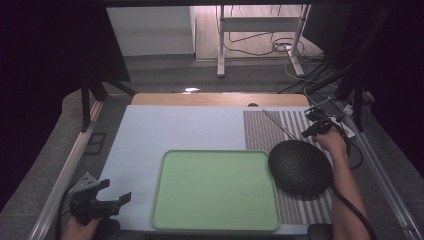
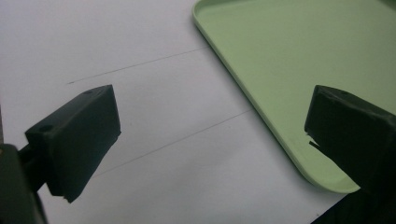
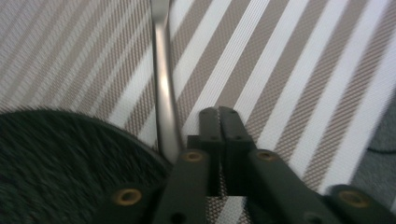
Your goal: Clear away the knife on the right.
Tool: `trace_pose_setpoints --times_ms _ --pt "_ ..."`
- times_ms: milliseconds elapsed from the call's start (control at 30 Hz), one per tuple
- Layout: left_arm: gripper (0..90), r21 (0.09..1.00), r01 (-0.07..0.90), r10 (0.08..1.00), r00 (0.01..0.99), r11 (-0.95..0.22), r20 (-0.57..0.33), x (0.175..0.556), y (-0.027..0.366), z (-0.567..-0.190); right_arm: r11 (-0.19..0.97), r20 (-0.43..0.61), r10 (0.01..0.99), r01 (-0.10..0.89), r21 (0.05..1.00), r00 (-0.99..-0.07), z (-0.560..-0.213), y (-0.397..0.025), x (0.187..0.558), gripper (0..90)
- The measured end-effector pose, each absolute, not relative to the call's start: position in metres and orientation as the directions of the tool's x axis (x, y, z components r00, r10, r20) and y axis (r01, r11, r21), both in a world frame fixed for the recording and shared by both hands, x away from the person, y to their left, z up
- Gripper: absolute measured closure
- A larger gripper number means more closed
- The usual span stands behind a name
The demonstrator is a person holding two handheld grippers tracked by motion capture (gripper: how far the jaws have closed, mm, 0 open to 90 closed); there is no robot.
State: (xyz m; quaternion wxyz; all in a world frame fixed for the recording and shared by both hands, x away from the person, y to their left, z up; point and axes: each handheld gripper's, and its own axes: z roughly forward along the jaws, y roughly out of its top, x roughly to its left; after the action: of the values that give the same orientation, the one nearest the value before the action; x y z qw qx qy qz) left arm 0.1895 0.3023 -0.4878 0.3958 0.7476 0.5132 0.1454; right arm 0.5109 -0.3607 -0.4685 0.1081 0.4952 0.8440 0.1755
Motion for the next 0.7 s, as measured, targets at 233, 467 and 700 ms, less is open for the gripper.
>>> trace_pose_setpoints --times_ms 233,467,700 --pt "3.8 0.739 0.657 0.883 0.425 -0.151 -0.198 0.190 0.303 -0.488 0.450 0.003 0.864 0.775 0.444 -0.503 -0.459 -0.353 0.516 35.7" --pt "4.0 0.739 0.660 0.882 0.420 -0.135 -0.214 0.191 0.305 -0.488 0.487 -0.031 0.853 0.772 0.409 -0.521 -0.468 -0.328 0.527 5.6" --pt "4.1 0.739 0.661 0.882 0.418 -0.131 -0.218 0.190 0.305 -0.488 0.525 -0.075 0.844 0.788 0.322 -0.531 -0.480 -0.311 0.543 9.2"
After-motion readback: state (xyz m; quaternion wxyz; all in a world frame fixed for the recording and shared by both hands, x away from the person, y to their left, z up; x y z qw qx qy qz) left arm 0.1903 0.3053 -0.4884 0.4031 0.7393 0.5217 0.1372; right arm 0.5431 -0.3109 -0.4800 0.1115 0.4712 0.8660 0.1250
